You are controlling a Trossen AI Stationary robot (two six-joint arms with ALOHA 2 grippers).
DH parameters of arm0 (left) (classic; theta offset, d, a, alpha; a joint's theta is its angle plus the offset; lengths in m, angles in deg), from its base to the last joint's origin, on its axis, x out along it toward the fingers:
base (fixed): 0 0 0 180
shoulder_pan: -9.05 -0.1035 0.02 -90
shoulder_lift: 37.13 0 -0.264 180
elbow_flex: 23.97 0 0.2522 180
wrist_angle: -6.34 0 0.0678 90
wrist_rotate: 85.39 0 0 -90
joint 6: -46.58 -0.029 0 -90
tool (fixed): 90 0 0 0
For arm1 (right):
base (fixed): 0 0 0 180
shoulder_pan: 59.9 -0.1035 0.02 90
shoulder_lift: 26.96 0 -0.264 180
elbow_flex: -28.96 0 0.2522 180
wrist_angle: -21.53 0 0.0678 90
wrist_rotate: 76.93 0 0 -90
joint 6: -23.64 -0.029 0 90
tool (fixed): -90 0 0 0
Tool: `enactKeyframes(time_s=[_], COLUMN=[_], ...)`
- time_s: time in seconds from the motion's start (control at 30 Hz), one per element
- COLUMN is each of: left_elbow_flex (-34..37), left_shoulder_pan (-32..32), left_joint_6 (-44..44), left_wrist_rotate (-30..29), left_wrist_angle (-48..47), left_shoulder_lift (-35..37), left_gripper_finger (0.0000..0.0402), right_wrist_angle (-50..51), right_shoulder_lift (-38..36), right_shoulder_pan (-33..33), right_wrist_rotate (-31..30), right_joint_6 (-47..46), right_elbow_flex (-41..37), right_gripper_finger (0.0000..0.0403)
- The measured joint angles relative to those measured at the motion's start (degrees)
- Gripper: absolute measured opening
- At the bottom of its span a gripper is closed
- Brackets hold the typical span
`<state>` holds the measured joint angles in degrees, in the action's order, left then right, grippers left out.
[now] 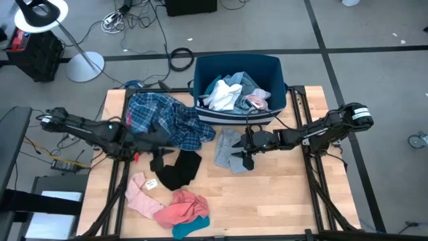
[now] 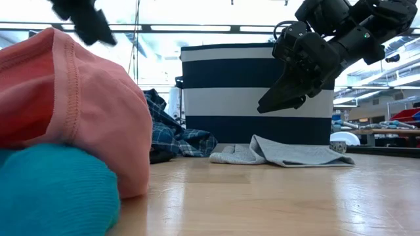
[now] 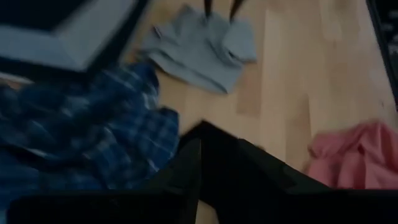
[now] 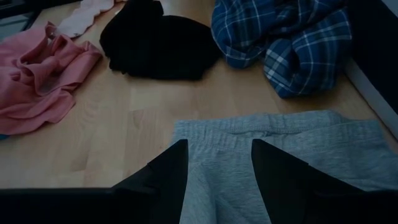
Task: Sort clothes
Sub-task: Put the black underwear into the blue bin
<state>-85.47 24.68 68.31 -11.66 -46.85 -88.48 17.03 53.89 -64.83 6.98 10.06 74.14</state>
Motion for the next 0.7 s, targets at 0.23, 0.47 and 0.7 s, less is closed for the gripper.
enactKeyframes(time_s=[0.23,0.47,0.7], left_elbow_flex=[9.4,14.15,19.37], left_shoulder_pan=[3.58,4.77,4.77], left_joint_6=[4.96,7.87,10.69], left_wrist_rotate=[-0.02,0.27,5.86], left_wrist_angle=[6.18,7.86,15.93], left_shoulder_lift=[0.06,-0.39,-0.39], left_gripper_finger=[0.0105,0.0105,0.0105], right_wrist_angle=[0.0,0.01,0.09], right_shoulder_lift=[0.0,0.0,0.0], right_shoulder_pan=[0.0,0.0,0.0], right_wrist_rotate=[0.11,0.09,0.09], right_joint_6=[-1.15,-1.2,-1.27], right_elbow_flex=[0.0,0.0,0.0], right_gripper_finger=[0.0178,0.0178,0.0178])
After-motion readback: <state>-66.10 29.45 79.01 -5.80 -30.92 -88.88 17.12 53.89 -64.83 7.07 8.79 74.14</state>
